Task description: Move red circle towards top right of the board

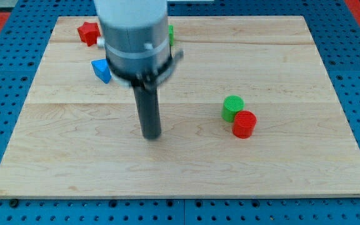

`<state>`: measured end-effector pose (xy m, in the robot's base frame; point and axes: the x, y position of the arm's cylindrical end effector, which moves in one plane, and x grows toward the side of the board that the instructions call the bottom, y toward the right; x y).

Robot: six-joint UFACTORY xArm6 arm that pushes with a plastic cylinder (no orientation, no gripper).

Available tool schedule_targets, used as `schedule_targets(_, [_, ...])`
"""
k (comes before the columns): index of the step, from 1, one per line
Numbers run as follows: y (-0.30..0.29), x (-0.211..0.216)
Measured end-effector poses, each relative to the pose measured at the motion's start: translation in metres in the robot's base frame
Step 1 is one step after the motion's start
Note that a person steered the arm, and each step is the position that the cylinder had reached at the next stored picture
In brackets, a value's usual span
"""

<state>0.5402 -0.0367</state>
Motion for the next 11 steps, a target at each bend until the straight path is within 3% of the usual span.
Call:
schedule_targets(1, [0.082, 0.035])
schedule_targets(2, [0.087, 0.012])
schedule_targets(4, [0.154, -0.019])
schedule_targets(8, [0.148, -0.117])
schedule_targets(9, [0.162, -0.123])
schedule_targets(11, [0.178, -0.092])
